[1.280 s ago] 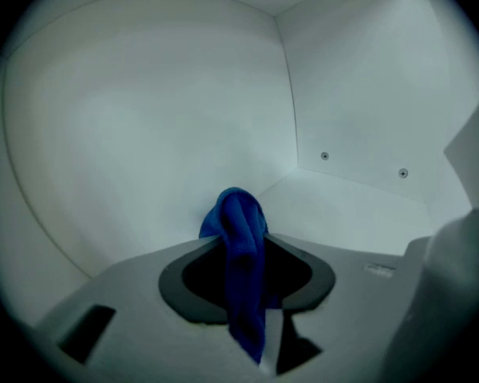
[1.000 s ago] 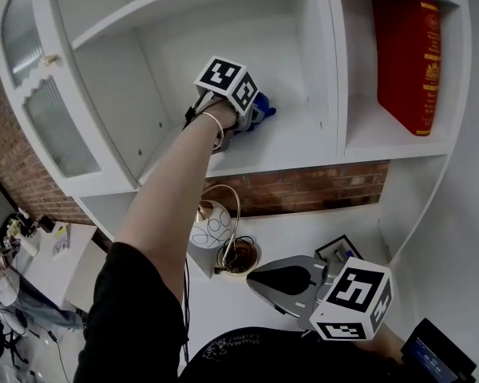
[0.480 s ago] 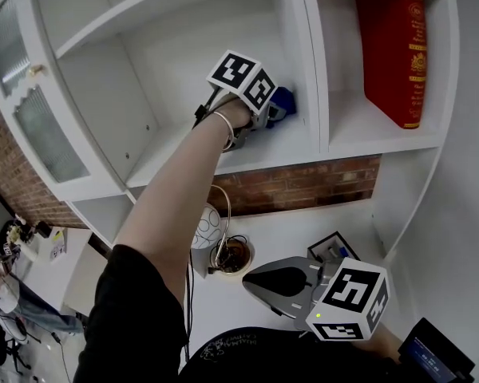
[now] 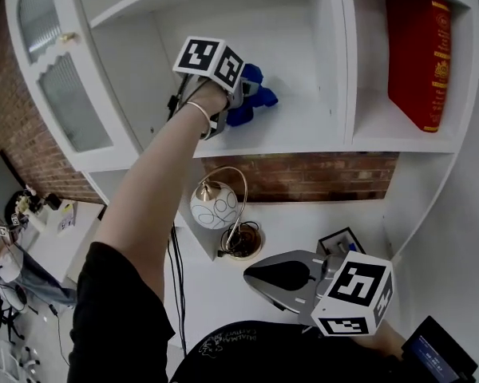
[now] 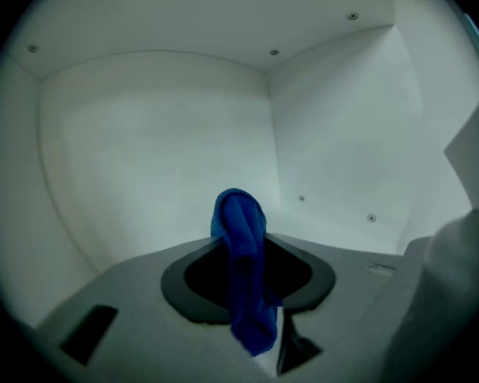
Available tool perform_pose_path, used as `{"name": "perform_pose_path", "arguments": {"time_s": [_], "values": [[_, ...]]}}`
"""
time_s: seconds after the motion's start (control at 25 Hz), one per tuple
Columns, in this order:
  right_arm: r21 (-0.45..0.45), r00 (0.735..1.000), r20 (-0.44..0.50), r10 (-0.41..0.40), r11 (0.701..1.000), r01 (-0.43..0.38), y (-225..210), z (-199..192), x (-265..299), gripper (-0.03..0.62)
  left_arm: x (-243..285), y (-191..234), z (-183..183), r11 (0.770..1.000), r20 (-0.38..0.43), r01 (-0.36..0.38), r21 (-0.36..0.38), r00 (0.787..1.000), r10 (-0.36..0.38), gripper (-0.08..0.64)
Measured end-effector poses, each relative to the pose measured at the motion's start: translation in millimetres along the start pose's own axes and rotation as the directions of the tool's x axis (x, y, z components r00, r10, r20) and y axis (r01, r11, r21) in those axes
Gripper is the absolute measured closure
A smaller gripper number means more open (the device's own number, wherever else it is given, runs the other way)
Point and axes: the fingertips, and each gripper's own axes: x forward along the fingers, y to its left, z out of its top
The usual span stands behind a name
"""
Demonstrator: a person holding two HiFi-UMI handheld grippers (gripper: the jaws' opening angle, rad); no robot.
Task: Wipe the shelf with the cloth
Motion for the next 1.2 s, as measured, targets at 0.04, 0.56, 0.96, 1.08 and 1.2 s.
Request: {"name": "perform_pose_path", "arguments": {"time_s": [0.04,0.56,0.96,1.08,1.2], "values": [[-0.004,1.0,-0.005,0.018,1.0,-0.018,4.2,0.2,3.1,0.584,-11.8,18.1,-11.0,0.998,-0.034,-0.062,-0.008,0.998,0.062,0.445],[-0.036,0.993,-0.065,0.095,0.995,-0.098,39.8,-17.8,5.7,0.584,-57.6,69.5,-91.3,0.952,-0.232,-0.302,0.051,0.924,0.305,0.446],[-0.027,0.997,-0.027,0.07,0.997,-0.071,44.0,-23.7,-14.4,0.584,-23.4,-0.1,-71.3,0.982,-0.221,-0.164,0.096,0.958,0.181,0.451],[-0.034,0.998,-0.023,0.065,0.997,-0.066,45.8,-23.1,-16.7,0.584,-9.6,-26.5,-64.5,0.974,-0.229,-0.141,0.178,0.957,0.18,0.451],[-0.042,0.998,-0.025,0.061,0.997,-0.062,46.3,-23.6,-18.1,0.584,1.8,-47.3,-57.4,0.961,-0.23,-0.126,0.248,0.956,0.185,0.453]]}}
